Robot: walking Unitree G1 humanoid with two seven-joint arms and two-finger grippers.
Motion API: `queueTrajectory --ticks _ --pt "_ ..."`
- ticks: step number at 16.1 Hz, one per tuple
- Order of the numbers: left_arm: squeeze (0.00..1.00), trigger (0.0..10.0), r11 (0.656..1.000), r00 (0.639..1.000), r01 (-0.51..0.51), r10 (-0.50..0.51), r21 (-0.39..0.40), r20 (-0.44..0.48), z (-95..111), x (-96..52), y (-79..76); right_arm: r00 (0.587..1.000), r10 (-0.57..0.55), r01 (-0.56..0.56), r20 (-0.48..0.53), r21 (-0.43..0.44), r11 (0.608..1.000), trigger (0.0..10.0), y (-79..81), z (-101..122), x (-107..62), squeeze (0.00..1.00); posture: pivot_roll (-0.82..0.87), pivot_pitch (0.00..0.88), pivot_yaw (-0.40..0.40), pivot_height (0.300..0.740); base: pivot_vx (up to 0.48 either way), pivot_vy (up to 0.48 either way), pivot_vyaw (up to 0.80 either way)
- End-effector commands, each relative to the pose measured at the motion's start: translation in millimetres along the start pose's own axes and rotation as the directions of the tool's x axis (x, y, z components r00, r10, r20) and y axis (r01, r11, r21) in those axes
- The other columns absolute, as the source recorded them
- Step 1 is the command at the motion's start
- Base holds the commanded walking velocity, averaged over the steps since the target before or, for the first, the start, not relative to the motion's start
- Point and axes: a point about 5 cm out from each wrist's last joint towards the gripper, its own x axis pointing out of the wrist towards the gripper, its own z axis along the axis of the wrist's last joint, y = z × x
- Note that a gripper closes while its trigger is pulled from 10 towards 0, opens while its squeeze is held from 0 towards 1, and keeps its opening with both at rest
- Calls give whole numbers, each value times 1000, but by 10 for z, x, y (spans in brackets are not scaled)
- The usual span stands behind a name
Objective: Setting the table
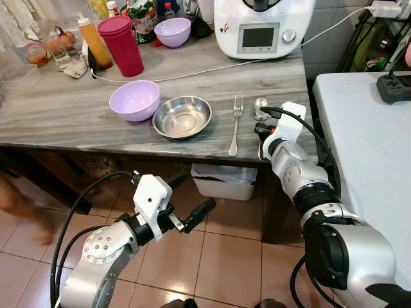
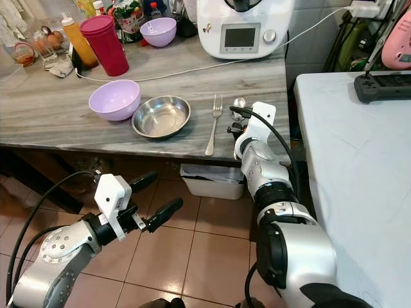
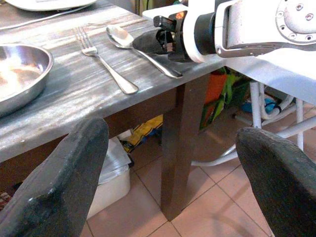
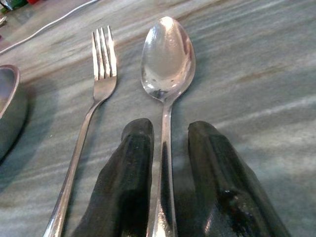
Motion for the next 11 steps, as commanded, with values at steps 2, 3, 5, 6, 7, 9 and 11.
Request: queueTrajectory --ticks 2,3,5,6,7,9,11 --pt "0 10000 1000 1000 -10 10 1 -17 -32 -36 3 1000 3 -3 -5 -6 1000 10000 35 -21 6 1000 -111 154 131 740 0 0 0" --pt "0 10000 1000 1000 -10 10 2 -18 -33 -36 2 1000 3 -3 -3 -5 1000 10000 32 -18 7 1000 -111 154 131 740 0 0 0" --pt "0 10000 1000 1000 -6 6 4 -7 1 -1 7 999 1 0 37 -23 1000 10000 26 61 10 1000 -109 154 130 740 0 0 0" --pt "0 10000 1000 1000 -8 8 6 -1 13 8 12 998 3 -1 60 -34 999 10000 30 101 9 1000 -112 152 130 740 0 0 0" --pt "0 10000 1000 1000 -16 16 11 12 36 28 26 993 2 7 119 -76 997 10000 36 202 4 1000 -116 146 127 740 0 0 0" --pt "0 10000 999 999 -31 30 14 38 77 71 59 973 39 -9 227 -131 991 10000 82 376 -29 1000 -122 137 123 740 0 0 0" --pt "0 10000 999 998 -39 38 13 51 92 101 70 951 66 -9 301 -189 982 10000 94 459 -89 1000 -132 128 118 740 0 0 0"
